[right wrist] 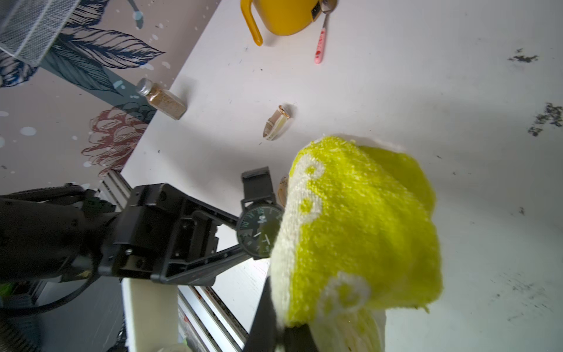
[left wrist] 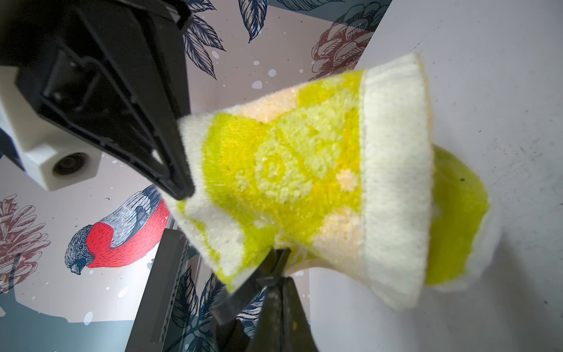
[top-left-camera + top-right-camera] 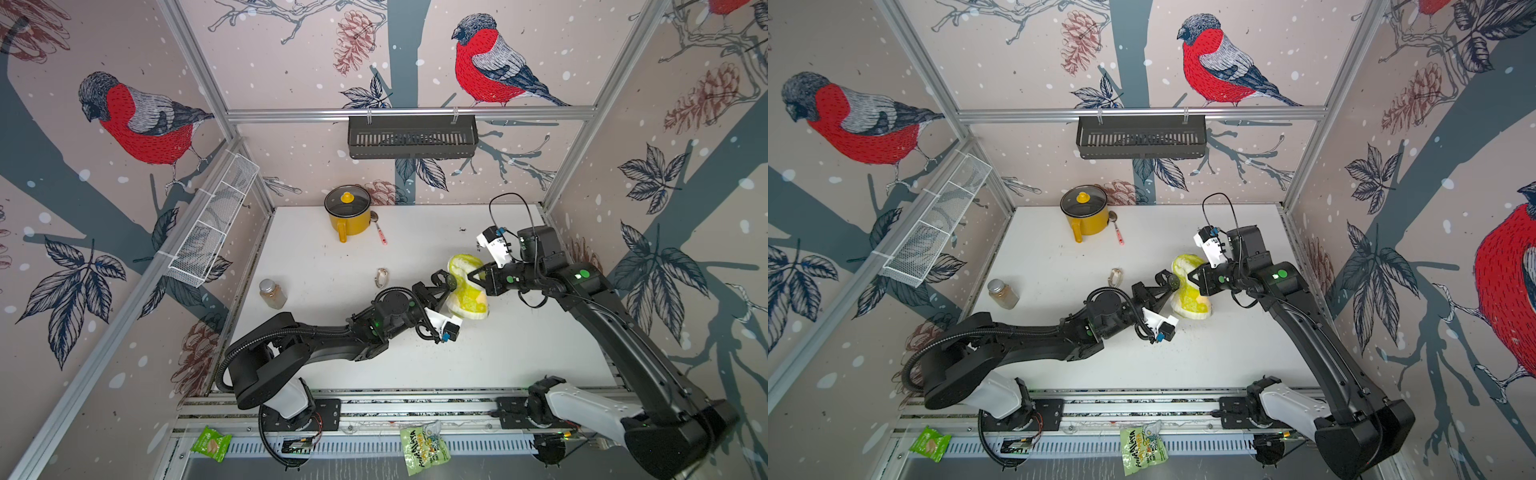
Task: Wipe the watch dial
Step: Wipe the dirt from the watch dial.
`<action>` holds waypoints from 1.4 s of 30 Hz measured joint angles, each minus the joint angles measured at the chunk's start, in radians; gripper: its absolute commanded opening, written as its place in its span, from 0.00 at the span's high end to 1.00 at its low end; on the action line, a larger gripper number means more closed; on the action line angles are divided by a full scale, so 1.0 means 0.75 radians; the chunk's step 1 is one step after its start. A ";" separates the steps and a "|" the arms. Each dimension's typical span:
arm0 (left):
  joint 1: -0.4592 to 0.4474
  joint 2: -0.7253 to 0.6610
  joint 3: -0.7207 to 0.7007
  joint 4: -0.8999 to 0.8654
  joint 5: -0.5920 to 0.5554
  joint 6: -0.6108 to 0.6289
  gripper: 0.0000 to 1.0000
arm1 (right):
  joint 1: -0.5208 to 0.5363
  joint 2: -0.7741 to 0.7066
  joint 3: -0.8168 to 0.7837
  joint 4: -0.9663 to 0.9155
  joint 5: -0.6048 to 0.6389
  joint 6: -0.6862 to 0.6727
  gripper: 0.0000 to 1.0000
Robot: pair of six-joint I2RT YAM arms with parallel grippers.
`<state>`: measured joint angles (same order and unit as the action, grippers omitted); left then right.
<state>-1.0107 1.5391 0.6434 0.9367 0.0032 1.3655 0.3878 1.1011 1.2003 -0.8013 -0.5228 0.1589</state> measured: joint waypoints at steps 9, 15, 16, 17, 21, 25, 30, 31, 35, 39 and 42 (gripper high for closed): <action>-0.003 -0.020 -0.004 -0.005 0.004 0.000 1.00 | 0.040 0.027 0.050 0.023 -0.096 0.029 0.94; -0.005 -0.032 -0.011 -0.009 0.008 0.000 1.00 | 0.137 0.083 0.064 0.034 -0.094 0.034 0.94; -0.005 -0.034 -0.011 -0.009 0.007 0.000 1.00 | 0.154 0.093 0.065 0.041 -0.092 0.035 0.95; -0.005 -0.036 -0.011 -0.009 0.007 0.000 1.00 | 0.164 0.100 0.065 0.046 -0.089 0.035 0.95; -0.005 -0.037 -0.012 -0.008 0.007 0.001 1.00 | 0.188 0.118 0.061 0.064 -0.073 0.039 0.95; -0.008 -0.039 -0.015 -0.006 0.004 0.001 1.00 | 0.188 0.119 0.029 0.092 -0.062 0.043 0.95; -0.008 -0.042 -0.016 -0.003 -0.005 0.005 1.00 | 0.175 0.127 -0.028 0.121 -0.059 0.063 0.95; -0.008 -0.042 -0.016 -0.006 -0.006 0.005 1.00 | 0.168 0.130 -0.037 0.127 -0.059 0.063 0.95; -0.008 -0.042 -0.019 -0.010 -0.009 0.005 1.00 | 0.141 0.139 -0.059 0.148 -0.069 0.063 0.95; -0.008 -0.042 -0.020 -0.010 -0.013 0.005 1.00 | 0.109 0.149 -0.074 0.169 -0.103 0.063 0.95; -0.008 -0.042 -0.020 -0.012 -0.015 0.006 1.00 | 0.084 0.151 -0.084 0.173 -0.123 0.062 0.95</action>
<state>-1.0164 1.5078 0.6285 0.9279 -0.0078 1.3697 0.4511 1.2144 1.1370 -0.6716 -0.6147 0.2054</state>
